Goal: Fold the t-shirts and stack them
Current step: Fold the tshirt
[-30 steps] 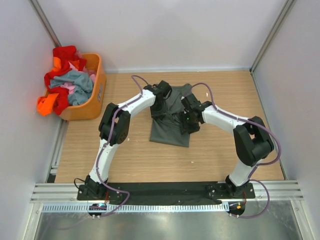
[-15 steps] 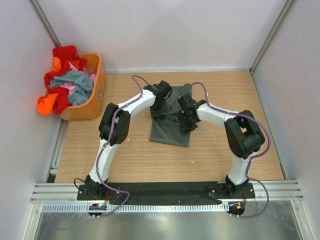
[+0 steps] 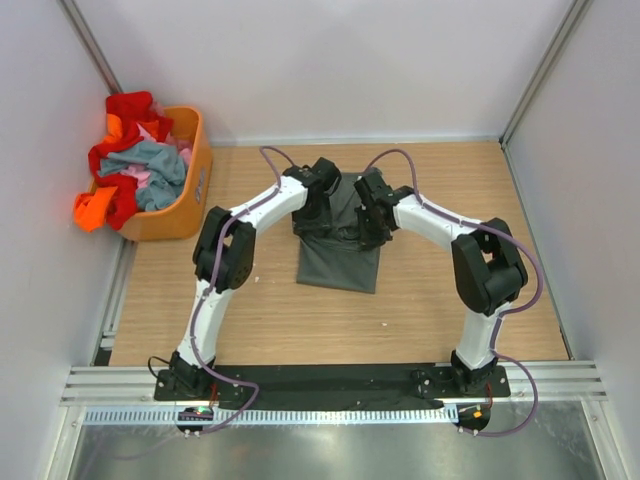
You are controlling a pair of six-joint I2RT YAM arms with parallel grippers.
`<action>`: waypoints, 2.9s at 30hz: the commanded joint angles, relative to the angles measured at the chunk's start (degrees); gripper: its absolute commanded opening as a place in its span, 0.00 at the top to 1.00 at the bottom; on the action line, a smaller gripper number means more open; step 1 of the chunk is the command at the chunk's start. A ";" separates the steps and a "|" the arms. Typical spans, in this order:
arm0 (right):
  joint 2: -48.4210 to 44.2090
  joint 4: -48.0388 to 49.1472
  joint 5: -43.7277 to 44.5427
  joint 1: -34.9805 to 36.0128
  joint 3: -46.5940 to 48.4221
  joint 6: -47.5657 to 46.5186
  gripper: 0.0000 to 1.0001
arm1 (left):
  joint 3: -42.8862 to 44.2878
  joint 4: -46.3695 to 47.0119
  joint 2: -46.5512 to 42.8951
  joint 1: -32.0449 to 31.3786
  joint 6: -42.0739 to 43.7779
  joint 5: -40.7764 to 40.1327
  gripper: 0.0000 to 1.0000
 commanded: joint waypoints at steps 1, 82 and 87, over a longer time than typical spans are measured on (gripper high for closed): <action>-0.79 -1.09 -2.05 -2.70 3.75 0.85 0.88 | 2.96 -3.45 -5.62 0.46 1.92 -2.38 0.42; -3.23 -0.48 -5.32 -15.46 14.41 -1.17 0.03 | -12.45 14.73 -24.32 0.82 7.29 -2.29 0.17; -17.29 5.40 -13.03 -15.46 -5.88 2.24 0.01 | -28.91 19.38 -35.84 0.90 3.16 4.00 0.23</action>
